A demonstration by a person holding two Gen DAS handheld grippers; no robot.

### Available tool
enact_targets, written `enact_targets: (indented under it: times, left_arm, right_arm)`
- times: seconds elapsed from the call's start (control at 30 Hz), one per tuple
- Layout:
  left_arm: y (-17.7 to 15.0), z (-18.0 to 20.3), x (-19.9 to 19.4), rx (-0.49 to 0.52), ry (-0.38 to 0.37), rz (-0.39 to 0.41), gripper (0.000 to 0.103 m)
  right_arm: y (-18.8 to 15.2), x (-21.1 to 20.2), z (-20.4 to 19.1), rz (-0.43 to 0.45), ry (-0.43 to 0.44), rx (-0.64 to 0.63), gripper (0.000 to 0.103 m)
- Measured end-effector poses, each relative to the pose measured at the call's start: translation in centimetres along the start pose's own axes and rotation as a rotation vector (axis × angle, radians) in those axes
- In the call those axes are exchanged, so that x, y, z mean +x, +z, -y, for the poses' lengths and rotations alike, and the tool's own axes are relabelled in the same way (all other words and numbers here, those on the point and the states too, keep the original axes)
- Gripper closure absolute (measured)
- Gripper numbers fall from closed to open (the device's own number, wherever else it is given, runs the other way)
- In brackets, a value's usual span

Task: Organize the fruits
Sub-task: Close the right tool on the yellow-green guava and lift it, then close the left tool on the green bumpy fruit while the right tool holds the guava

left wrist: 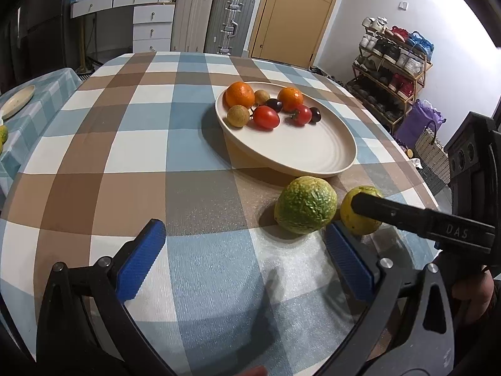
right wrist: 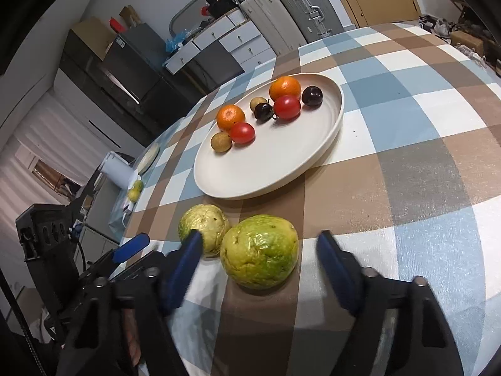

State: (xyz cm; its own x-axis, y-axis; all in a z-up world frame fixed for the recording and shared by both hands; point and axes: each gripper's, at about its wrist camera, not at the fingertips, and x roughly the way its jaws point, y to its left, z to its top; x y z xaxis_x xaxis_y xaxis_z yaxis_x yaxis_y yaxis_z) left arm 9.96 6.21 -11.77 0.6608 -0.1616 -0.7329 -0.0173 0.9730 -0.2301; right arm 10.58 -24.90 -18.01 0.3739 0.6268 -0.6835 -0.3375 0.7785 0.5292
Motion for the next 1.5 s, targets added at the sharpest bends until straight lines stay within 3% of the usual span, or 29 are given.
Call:
enact_targets:
  times: [0.03, 0.33, 0.63, 0.87, 1.03, 1.13, 1.3, 1.5]
  left_arm:
    - [0.0, -0.1, 0.0, 0.000, 0.001, -0.001, 0.001]
    - [0.7, -0.3, 0.8, 0.001, 0.006, -0.009, 0.001]
    - [1.3, 1.5, 1.8, 0.035, -0.040, -0.040, 0.001]
    - [1.6, 2.6, 3.8, 0.027, -0.088, -0.104, 0.001]
    - [2.1, 2.7, 4.5, 0.008, -0.112, -0.108, 0.002]
    - [2.4, 2.4, 4.7, -0.013, -0.129, -0.106, 0.013]
    - [2.6, 2.6, 5.0, -0.004, -0.200, -0.139, 0.053]
    - [2.3, 3.1, 4.7, 0.004, -0.218, -0.138, 0.055]
  right_arm:
    - [0.0, 0.1, 0.0, -0.006, 0.011, -0.001, 0.052]
    - [0.2, -1.1, 1.2, 0.053, 0.032, 0.025, 0.052]
    - [0.3, -2.4, 1.7, 0.089, 0.067, 0.010, 0.052]
    - [0.0, -2.8, 2.4, 0.113, 0.150, 0.024, 0.052]
    - [-0.1, -2.9, 2.7, 0.117, 0.196, 0.041, 0.052]
    - [0.0, -3.0, 2.9, 0.120, 0.217, 0.050, 0.052]
    - [-0.1, -3.5, 3.2, 0.139, 0.242, 0.060, 0.052]
    - [-0.1, -3.7, 3.1, 0.146, 0.254, 0.056, 0.052]
